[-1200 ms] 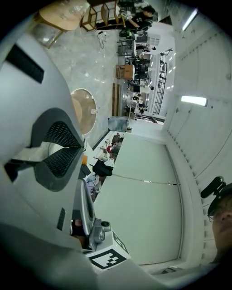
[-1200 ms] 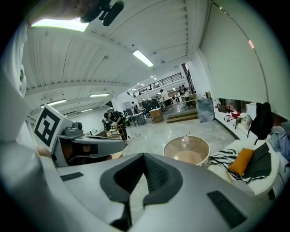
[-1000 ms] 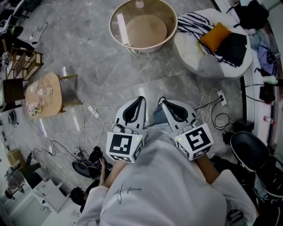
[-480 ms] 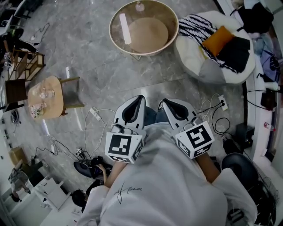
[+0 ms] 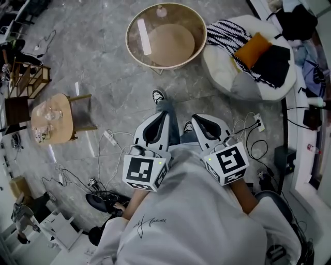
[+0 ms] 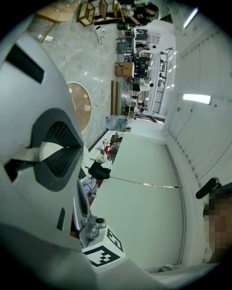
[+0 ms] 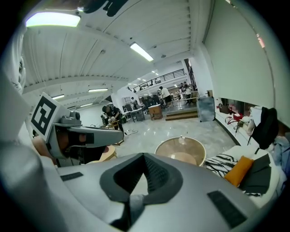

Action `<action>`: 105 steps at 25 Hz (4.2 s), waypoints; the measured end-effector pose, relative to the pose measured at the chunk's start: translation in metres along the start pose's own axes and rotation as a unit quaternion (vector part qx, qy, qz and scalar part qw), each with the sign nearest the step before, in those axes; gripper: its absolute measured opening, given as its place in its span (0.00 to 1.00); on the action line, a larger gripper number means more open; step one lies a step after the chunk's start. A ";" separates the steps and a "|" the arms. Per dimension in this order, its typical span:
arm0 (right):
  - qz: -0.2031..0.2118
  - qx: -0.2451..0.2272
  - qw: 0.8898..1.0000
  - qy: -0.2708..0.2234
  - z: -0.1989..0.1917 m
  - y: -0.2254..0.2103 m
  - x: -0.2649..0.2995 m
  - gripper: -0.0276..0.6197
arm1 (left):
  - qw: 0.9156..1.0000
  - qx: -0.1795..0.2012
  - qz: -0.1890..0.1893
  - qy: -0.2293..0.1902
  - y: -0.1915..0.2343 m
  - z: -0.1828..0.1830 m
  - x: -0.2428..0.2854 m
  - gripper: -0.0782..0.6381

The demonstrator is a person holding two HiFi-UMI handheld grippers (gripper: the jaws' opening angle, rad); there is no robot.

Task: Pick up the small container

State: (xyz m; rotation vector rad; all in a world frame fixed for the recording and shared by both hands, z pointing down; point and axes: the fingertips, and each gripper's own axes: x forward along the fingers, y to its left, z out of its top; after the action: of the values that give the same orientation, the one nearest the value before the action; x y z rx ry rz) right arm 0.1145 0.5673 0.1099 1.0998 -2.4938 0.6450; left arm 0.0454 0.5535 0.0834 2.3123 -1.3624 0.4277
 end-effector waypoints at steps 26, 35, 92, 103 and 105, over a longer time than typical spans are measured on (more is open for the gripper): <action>-0.016 -0.034 0.998 -0.044 0.145 -0.032 0.159 0.06 | 0.998 0.028 -0.051 -0.027 0.152 0.123 0.104 0.13; -0.009 -0.015 0.999 -0.035 0.180 -0.034 0.220 0.07 | 0.997 0.029 -0.067 -0.029 0.213 0.150 0.130 0.13; -0.028 -0.023 0.999 -0.009 0.235 -0.198 0.364 0.07 | 0.998 -0.045 -0.033 0.041 0.307 0.163 0.304 0.13; -0.007 -0.015 1.000 0.015 0.217 -0.228 0.388 0.07 | 0.996 -0.054 -0.009 0.064 0.318 0.148 0.335 0.13; -0.004 -0.015 1.000 0.019 0.214 -0.233 0.392 0.07 | 0.996 -0.057 -0.004 0.066 0.321 0.145 0.340 0.13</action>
State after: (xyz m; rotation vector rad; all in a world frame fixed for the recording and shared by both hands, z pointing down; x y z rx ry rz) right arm 0.0128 0.0789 0.1784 1.0758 -2.4572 0.6175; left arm -0.0691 0.0875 0.1790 2.1567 -1.2804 0.4789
